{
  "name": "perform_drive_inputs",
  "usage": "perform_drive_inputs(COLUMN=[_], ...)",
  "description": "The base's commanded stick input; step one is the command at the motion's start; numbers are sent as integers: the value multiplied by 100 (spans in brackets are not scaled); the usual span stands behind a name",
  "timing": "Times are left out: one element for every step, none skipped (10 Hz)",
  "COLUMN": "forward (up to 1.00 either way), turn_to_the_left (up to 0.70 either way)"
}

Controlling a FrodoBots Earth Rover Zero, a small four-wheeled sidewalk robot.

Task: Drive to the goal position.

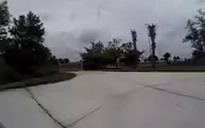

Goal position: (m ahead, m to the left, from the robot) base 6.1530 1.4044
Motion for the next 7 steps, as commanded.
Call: perform_drive_inputs(forward=[85, 85, 85, 85, 85, 85, 85], turn_to_the_left=[0, 0, 0, 0, 0, 0, 0])
